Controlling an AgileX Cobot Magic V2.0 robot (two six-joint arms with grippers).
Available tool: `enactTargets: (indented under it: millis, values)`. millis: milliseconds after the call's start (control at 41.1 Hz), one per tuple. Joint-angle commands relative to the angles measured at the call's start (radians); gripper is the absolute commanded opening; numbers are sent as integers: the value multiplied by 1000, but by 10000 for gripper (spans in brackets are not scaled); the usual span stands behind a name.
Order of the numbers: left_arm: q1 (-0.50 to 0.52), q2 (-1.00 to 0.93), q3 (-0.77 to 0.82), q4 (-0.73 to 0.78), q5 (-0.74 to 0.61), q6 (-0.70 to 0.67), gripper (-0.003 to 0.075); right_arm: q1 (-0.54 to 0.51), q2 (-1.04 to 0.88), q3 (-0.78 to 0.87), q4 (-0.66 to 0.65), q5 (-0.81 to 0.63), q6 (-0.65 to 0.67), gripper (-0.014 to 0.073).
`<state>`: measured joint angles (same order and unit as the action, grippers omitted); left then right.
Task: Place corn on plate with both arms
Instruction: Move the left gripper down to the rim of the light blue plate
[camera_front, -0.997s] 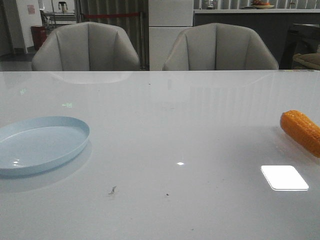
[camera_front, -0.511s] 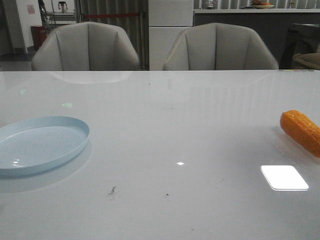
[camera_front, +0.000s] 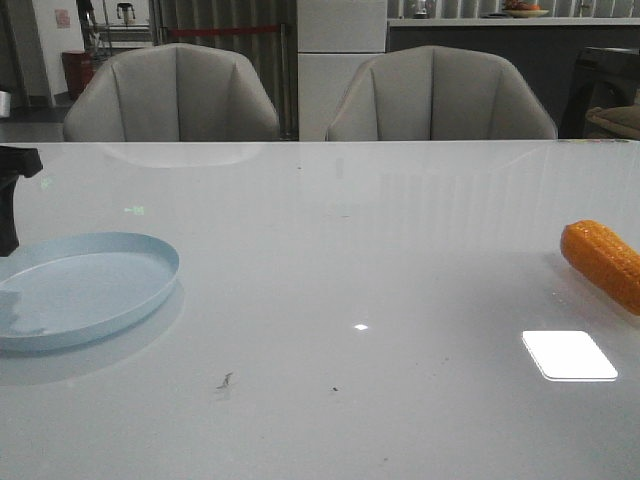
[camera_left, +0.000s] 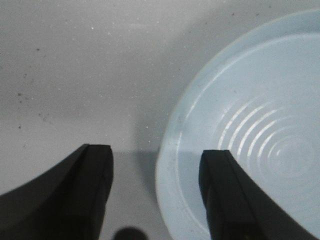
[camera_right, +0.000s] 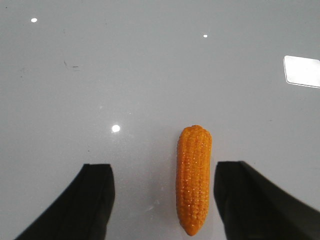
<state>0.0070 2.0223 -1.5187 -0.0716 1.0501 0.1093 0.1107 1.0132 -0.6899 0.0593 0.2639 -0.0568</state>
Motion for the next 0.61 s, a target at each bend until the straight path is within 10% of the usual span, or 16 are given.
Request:
enactTargets:
  millis: [0,584]
  values:
    - [2,-38,-33,-10,0,-4,441,-4,-10,-37,-1,-68,2,535]
    - [2,3,-33,-14,-47,-4,441,-4,-10,-37,-1,-68,2,535]
